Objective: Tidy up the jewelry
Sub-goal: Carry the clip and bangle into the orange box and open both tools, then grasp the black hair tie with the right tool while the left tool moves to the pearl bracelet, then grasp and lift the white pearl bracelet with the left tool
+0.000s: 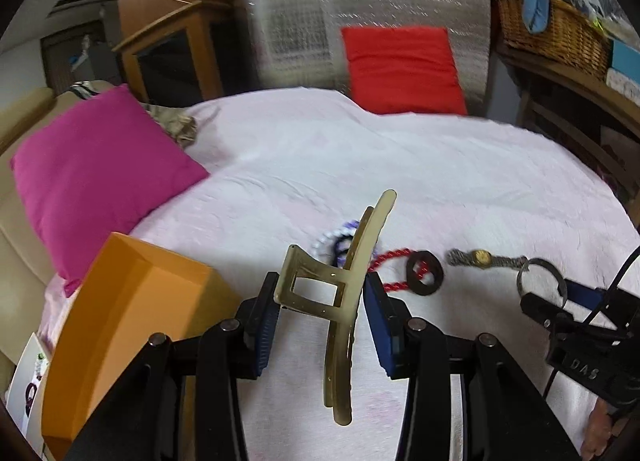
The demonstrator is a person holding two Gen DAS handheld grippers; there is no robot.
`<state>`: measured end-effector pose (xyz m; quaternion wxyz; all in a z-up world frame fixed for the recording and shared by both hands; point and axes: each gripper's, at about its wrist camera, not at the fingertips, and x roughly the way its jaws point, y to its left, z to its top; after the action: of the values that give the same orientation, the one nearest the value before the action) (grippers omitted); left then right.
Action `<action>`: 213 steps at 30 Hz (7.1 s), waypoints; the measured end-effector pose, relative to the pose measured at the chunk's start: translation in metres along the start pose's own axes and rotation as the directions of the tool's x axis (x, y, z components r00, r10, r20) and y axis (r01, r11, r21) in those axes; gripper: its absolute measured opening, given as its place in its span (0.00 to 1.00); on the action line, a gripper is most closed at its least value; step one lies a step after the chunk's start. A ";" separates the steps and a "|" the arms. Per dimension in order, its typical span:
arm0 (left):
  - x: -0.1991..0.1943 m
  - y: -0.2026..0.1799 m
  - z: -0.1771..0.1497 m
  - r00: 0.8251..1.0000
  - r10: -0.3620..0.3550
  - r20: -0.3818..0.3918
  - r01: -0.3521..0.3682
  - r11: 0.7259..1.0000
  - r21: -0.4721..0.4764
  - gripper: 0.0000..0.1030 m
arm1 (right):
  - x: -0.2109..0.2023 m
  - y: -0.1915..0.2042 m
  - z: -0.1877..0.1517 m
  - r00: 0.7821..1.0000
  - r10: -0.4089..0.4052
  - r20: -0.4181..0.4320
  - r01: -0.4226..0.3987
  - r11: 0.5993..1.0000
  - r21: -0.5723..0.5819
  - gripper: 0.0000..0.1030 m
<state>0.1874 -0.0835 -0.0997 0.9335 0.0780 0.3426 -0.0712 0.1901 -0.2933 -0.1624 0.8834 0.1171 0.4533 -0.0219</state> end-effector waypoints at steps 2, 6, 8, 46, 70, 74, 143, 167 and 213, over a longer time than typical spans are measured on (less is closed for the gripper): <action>-0.007 0.010 0.001 1.000 0.020 0.018 -0.019 1.000 -0.016 0.42 | -0.002 0.010 -0.001 1.000 0.013 0.007 -0.013 1.000 -0.007 0.61; -0.024 0.035 0.003 0.996 0.062 0.056 -0.058 0.996 -0.066 0.42 | -0.006 0.034 -0.002 0.998 0.050 0.024 -0.050 0.998 -0.034 0.61; -0.031 0.046 0.003 0.993 0.089 0.072 -0.083 0.993 -0.087 0.42 | -0.008 0.046 -0.002 0.997 0.072 0.033 -0.071 0.996 -0.049 0.61; 0.032 0.270 -0.080 0.915 0.201 -0.351 -0.372 0.759 -0.534 0.42 | 0.082 0.343 0.020 0.918 0.356 -0.175 -0.396 0.854 -0.339 0.63; 0.026 0.131 -0.011 0.959 0.275 -0.067 -0.283 0.917 -0.280 0.49 | 0.008 0.070 0.038 0.961 0.257 0.100 -0.265 0.961 0.079 0.56; 0.037 0.112 -0.007 0.972 0.225 -0.071 -0.235 0.947 -0.217 0.49 | 0.040 0.037 0.033 0.952 0.305 0.023 -0.303 0.927 0.221 0.44; 0.121 0.017 -0.008 0.879 -0.296 -0.375 0.302 0.952 -0.044 0.33 | 0.070 -0.016 0.004 0.959 0.234 -0.160 -0.171 0.928 0.332 0.11; 0.110 0.011 -0.016 0.876 -0.307 -0.372 0.345 0.938 0.038 0.20 | 0.063 0.011 0.005 0.991 0.087 -0.102 -0.071 0.985 0.157 0.09; 0.099 -0.002 -0.012 0.875 -0.338 -0.347 0.370 0.928 0.030 0.09 | 0.071 0.010 0.003 0.989 0.084 -0.125 -0.066 0.988 0.143 0.09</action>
<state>0.2540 -0.0909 -0.1734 0.8278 0.0695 0.5010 -0.2428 0.2357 -0.2792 -0.2163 0.8418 0.1962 0.5027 -0.0121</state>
